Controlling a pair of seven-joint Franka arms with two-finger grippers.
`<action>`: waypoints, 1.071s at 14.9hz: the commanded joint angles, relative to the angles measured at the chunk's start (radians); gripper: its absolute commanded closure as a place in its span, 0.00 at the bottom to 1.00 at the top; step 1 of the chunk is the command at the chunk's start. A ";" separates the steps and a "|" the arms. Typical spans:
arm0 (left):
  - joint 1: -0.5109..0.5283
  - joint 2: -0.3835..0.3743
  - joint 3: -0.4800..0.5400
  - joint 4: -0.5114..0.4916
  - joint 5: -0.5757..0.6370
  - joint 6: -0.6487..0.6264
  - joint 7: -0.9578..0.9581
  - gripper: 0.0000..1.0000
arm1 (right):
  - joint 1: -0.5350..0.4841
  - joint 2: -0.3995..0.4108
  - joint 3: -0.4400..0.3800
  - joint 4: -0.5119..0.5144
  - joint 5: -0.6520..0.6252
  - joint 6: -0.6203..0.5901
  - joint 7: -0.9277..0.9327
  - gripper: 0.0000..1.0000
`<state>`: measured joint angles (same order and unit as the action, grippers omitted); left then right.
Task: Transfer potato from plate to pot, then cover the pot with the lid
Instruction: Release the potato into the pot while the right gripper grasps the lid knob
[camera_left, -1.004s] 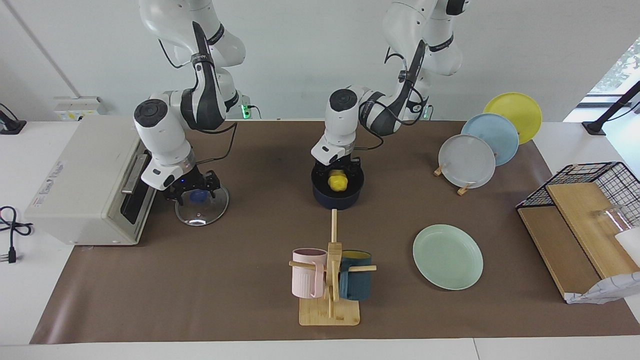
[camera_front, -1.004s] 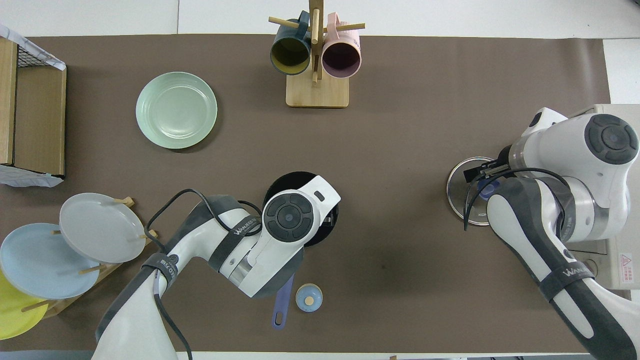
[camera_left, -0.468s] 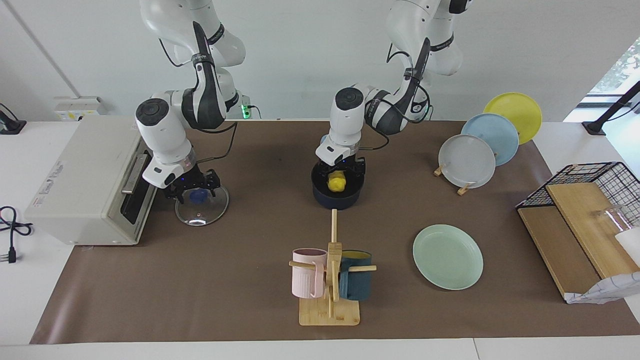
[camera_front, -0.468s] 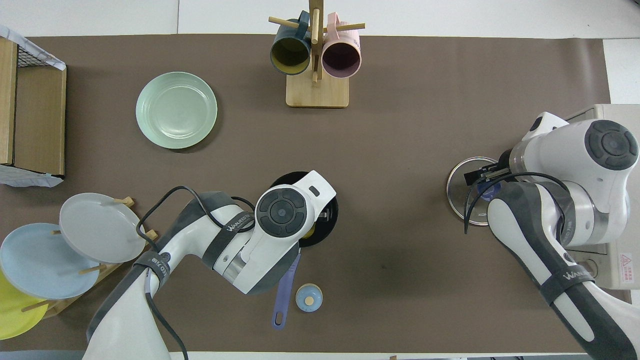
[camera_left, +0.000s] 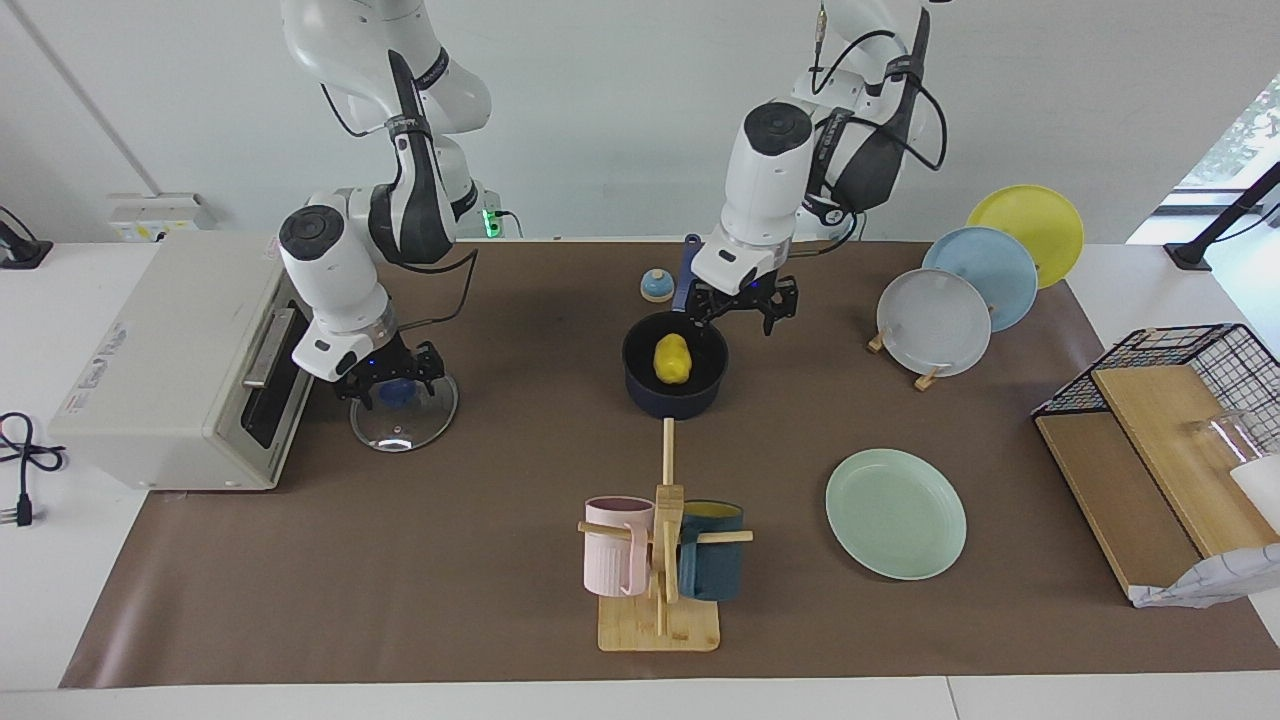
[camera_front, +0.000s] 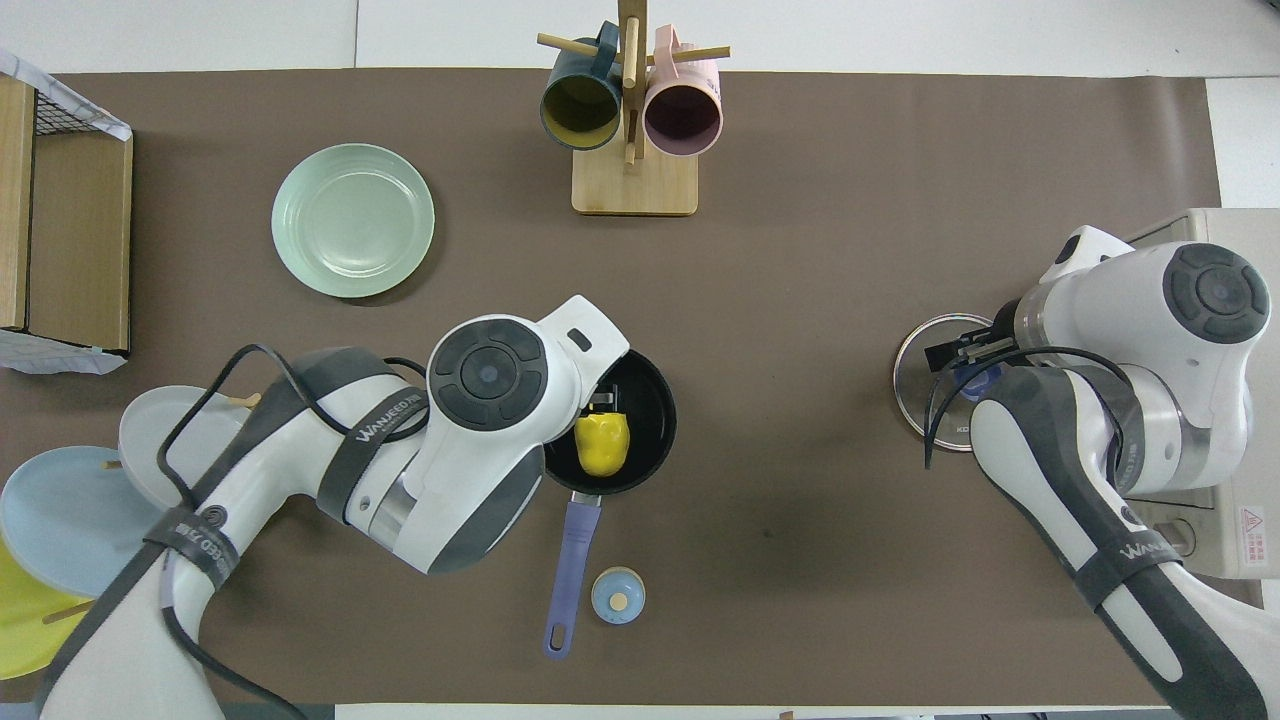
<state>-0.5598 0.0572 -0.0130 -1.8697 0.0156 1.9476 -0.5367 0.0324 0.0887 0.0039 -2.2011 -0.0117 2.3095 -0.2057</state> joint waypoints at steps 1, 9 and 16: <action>0.125 -0.034 -0.001 0.085 -0.011 -0.117 0.117 0.00 | -0.016 -0.015 0.005 -0.051 0.022 0.053 -0.037 0.00; 0.411 -0.131 0.002 0.162 -0.005 -0.275 0.492 0.00 | -0.052 -0.015 0.004 -0.078 0.022 0.064 -0.106 0.00; 0.434 -0.077 0.002 0.351 0.021 -0.515 0.524 0.00 | -0.059 -0.023 0.004 -0.095 0.022 0.057 -0.107 0.00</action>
<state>-0.1354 -0.0643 -0.0011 -1.5910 0.0190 1.5052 -0.0292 -0.0177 0.0884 0.0022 -2.2687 -0.0117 2.3505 -0.2841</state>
